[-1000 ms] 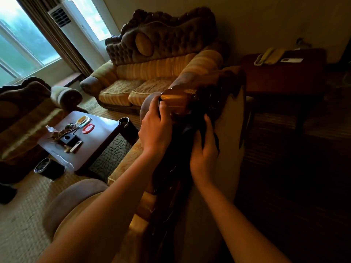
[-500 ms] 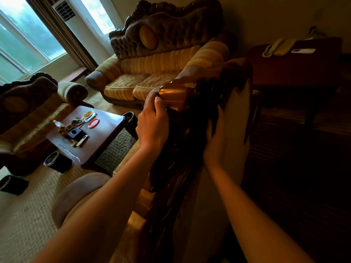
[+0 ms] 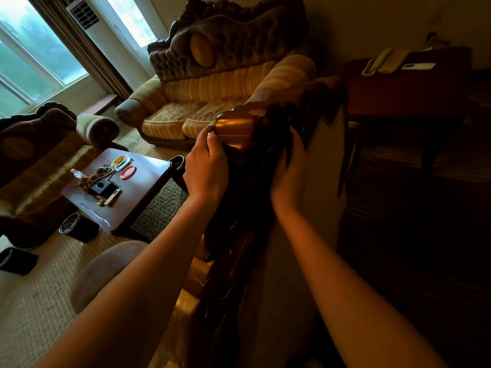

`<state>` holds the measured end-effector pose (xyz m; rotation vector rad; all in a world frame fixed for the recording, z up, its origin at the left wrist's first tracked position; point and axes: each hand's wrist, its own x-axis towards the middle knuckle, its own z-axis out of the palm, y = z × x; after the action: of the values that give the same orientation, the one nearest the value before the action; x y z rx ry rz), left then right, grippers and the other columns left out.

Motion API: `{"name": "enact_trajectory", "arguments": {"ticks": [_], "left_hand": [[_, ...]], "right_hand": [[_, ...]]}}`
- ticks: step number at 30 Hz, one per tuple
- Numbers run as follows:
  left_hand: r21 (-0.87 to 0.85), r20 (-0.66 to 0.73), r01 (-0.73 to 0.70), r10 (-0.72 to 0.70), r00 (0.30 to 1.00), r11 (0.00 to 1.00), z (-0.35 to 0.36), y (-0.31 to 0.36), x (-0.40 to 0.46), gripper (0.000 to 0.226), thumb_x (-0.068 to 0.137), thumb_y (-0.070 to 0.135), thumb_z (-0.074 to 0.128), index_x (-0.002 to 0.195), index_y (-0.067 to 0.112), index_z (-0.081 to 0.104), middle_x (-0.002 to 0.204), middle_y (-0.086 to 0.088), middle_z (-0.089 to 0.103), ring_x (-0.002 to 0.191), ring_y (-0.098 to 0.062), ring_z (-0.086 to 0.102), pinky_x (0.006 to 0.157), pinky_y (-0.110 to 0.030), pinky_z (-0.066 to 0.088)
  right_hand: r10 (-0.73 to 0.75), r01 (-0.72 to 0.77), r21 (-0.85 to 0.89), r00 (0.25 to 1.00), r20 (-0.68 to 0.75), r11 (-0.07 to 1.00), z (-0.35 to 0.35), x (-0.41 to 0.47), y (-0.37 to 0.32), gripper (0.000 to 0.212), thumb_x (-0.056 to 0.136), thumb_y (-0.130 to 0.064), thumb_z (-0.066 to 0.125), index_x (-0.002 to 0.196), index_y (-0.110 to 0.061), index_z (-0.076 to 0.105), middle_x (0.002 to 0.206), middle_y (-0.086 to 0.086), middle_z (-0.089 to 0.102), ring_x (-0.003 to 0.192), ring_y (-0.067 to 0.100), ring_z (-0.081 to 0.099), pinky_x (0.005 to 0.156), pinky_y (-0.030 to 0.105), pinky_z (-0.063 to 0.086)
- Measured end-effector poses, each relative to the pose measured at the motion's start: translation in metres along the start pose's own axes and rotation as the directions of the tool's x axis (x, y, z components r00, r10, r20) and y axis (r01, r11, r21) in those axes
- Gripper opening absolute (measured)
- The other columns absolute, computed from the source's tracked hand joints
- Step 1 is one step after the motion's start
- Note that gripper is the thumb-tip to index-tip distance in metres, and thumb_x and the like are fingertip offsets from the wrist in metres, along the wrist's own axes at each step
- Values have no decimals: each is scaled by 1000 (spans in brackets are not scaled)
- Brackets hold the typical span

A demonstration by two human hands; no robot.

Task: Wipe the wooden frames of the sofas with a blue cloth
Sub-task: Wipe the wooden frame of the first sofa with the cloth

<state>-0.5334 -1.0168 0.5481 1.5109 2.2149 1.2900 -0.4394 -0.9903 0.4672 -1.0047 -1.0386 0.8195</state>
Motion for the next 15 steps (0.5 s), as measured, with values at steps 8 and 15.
{"name": "enact_trajectory", "arguments": {"ticks": [8, 15], "left_hand": [[-4, -4, -1, 1, 1000, 1000, 0, -3, 3, 59, 84, 45, 20, 130, 30, 54, 121, -2, 63, 114, -22, 53, 97, -43, 40], [7, -14, 5, -5, 1000, 1000, 0, -2, 2, 59, 83, 44, 19, 120, 23, 61, 110, -4, 65, 106, -24, 56, 90, -41, 41]], "right_hand": [[76, -76, 0, 993, 86, 997, -15, -45, 29, 42, 100, -21, 40, 140, -27, 29, 141, -14, 33, 132, 1, 31, 104, 5, 23], [7, -2, -59, 996, 87, 998, -9, -90, 7, 46, 97, -32, 40, 141, -23, 33, 150, 6, 34, 139, 13, 29, 106, 3, 21]]}}
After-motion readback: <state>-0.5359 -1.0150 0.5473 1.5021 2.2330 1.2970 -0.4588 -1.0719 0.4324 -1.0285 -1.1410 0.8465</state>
